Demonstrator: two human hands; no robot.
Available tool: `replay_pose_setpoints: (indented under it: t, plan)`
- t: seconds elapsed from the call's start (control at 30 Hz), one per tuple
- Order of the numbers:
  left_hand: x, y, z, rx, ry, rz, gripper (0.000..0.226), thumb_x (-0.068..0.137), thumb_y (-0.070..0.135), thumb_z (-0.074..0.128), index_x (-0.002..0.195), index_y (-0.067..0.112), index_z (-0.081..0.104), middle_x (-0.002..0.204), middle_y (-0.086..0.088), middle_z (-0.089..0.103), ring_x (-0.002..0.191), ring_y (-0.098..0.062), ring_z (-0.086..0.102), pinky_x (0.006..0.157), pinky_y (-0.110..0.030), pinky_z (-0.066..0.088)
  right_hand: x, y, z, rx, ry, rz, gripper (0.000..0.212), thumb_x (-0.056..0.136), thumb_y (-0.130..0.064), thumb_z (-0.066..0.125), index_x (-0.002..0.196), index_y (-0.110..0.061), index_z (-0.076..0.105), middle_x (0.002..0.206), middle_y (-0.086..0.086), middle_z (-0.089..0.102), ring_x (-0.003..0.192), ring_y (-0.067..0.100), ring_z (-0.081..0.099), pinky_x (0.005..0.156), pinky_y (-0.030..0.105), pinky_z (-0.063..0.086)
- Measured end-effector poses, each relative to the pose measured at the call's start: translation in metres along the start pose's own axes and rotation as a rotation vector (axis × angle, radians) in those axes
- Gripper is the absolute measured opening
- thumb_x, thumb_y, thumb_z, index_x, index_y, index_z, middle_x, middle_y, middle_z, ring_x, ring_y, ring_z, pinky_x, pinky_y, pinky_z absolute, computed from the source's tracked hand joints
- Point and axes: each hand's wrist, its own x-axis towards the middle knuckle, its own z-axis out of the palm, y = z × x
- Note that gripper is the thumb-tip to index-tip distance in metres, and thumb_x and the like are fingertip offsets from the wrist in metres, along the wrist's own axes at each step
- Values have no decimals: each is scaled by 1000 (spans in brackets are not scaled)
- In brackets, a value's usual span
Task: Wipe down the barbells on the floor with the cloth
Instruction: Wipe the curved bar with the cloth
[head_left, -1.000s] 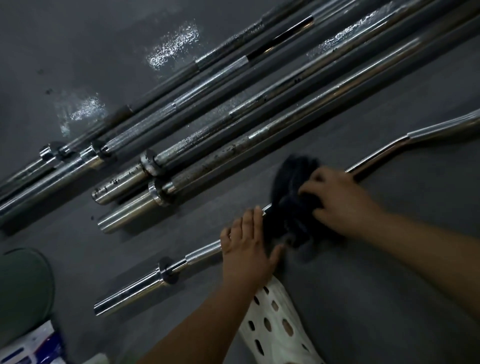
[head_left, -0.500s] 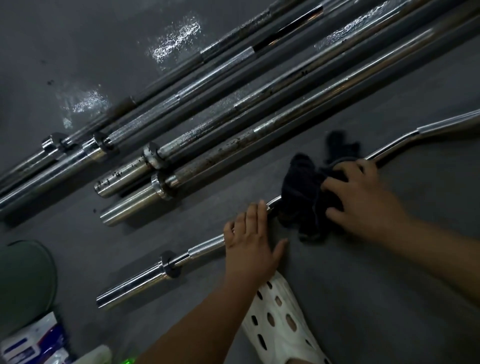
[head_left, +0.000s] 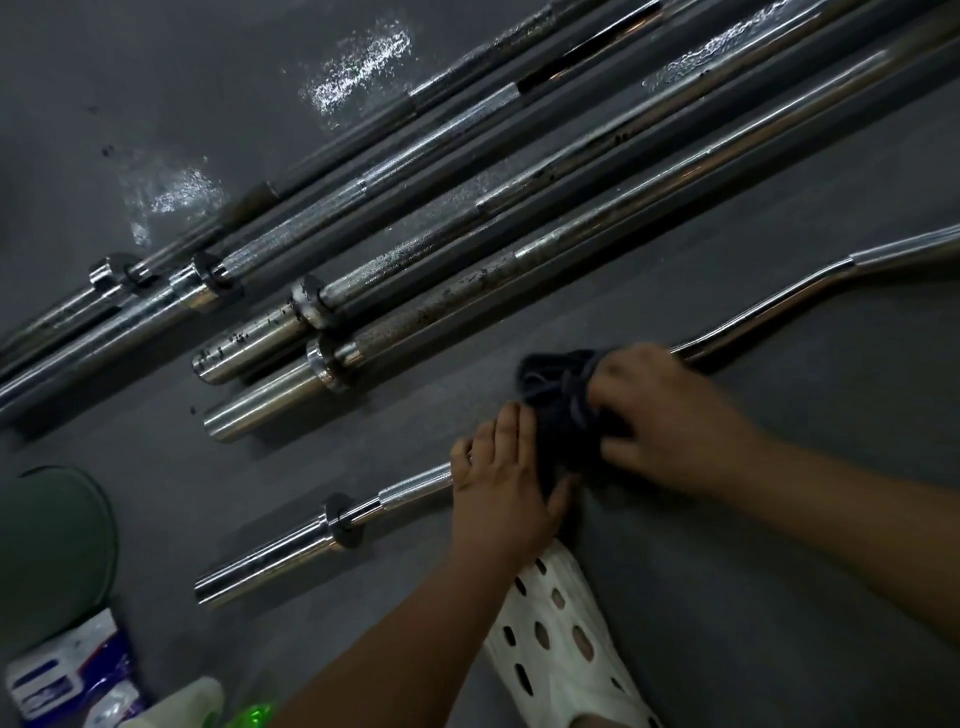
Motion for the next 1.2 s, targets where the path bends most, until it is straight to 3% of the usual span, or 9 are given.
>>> replay_pose_setpoints:
  t: [0.1, 0.17, 0.2, 0.3, 0.4, 0.57, 0.8, 1.0, 1.2]
  plan:
    - [1, -3, 2, -1, 25, 2, 90, 86, 72, 37, 156, 22, 10, 155, -1, 29, 136, -24, 31, 112, -47, 20, -4, 52, -18, 74, 361, 448, 64, 70, -34, 58, 133, -22, 50, 135, 22, 47, 122, 44, 44, 106, 43, 32]
    - [2, -1, 1, -8, 16, 3, 93, 84, 73, 39, 156, 23, 9, 154, -1, 29, 136, -24, 31, 112, -47, 18, -12, 61, -17, 23, 328, 765, 67, 74, -41, 52, 139, -24, 50, 146, 24, 33, 134, 46, 29, 113, 48, 27]
    - [1, 0, -1, -15, 7, 1, 94, 84, 73, 40, 156, 23, 9, 154, -1, 29, 137, -24, 30, 112, -47, 17, -15, 55, -11, -41, 273, 785, 66, 73, -45, 51, 137, -25, 53, 146, 24, 34, 134, 46, 28, 112, 51, 29]
    - [1, 2, -4, -14, -33, -13, 96, 82, 73, 40, 156, 23, 5, 156, -2, 26, 139, -24, 28, 113, -46, 15, -10, 14, 5, -171, 58, 442, 61, 67, -44, 62, 126, -26, 59, 133, 14, 47, 124, 44, 36, 97, 52, 46]
    - [2, -2, -9, -29, -83, 6, 94, 82, 67, 40, 156, 22, 3, 159, -4, 20, 142, -25, 23, 115, -44, 14, 10, -20, 5, -49, -70, 212, 40, 72, -30, 69, 112, -29, 63, 124, 3, 50, 122, 34, 39, 87, 43, 53]
    - [-11, -25, -42, -122, -81, 35, 95, 81, 57, 46, 157, 18, 3, 163, -7, 12, 148, -26, 14, 118, -41, 13, 16, -33, -15, 272, -47, 315, 32, 74, -24, 70, 105, -32, 67, 112, 1, 56, 109, 30, 53, 92, 38, 48]
    - [-72, -72, -109, -113, 13, 34, 92, 88, 47, 59, 157, 19, 5, 164, -4, 8, 150, -22, 11, 119, -36, 13, -36, -46, -55, 137, 191, 499, 28, 70, -19, 73, 98, -25, 69, 106, 11, 61, 104, 37, 56, 93, 34, 41]
    - [-131, -93, -171, -124, 81, 4, 98, 72, 59, 44, 156, 16, 17, 161, -8, 20, 146, -26, 24, 117, -37, 24, -68, -90, -101, 94, 223, 464, 30, 77, -21, 68, 106, -28, 64, 104, 2, 50, 108, 36, 51, 92, 40, 48]
    - [-177, -111, -201, -109, 139, -81, 92, 74, 49, 53, 155, 18, 21, 158, -8, 28, 141, -28, 34, 111, -37, 32, -74, -121, -115, 76, 226, 383, 27, 82, -19, 65, 110, -23, 64, 113, 7, 52, 111, 36, 47, 92, 38, 44]
